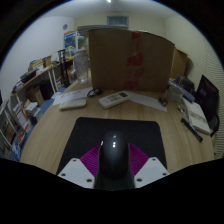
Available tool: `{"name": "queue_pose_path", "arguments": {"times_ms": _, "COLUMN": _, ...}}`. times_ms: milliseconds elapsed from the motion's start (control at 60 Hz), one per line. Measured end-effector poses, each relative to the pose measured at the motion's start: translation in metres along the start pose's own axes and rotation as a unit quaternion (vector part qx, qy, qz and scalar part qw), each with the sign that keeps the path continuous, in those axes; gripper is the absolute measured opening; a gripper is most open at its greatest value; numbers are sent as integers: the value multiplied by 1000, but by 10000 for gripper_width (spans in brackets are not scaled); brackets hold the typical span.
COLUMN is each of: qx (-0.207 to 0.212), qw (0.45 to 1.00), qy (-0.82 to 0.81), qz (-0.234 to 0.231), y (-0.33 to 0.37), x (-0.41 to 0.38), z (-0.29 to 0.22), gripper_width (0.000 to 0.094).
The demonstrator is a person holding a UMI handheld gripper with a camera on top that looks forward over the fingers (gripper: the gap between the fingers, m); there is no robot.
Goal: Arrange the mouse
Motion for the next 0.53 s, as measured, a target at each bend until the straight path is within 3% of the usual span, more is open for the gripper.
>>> {"name": "queue_pose_path", "arguments": {"times_ms": 167, "qx": -4, "qw": 1000, "qy": -16, "qz": 1, "y": -1, "x": -1, "z": 3, "gripper_width": 539}}
{"name": "queue_pose_path", "arguments": {"times_ms": 267, "qx": -32, "qw": 999, "qy": -22, "qz": 24, "y": 5, "x": 1, "z": 9, "gripper_width": 891}}
{"name": "queue_pose_path", "arguments": {"times_ms": 317, "qx": -34, "qw": 999, "qy": -27, "qz": 27, "y": 12, "x": -2, "z": 10, "gripper_width": 821}}
{"name": "queue_pose_path", "arguments": {"times_ms": 533, "qx": -11, "qw": 997, "qy": -58, "qz": 44, "y": 73, "x": -34, "z": 11, "gripper_width": 834}}
Point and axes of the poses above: the point between the fingertips, and its own axes, seen from behind it with the camera up: x to the right, z down, y backward, against the way the camera looks, the point moved 3 cm from there along y, backward, against the way the camera looks, and after that the axes turned 14 degrees about -y, right-handed, at the moved point
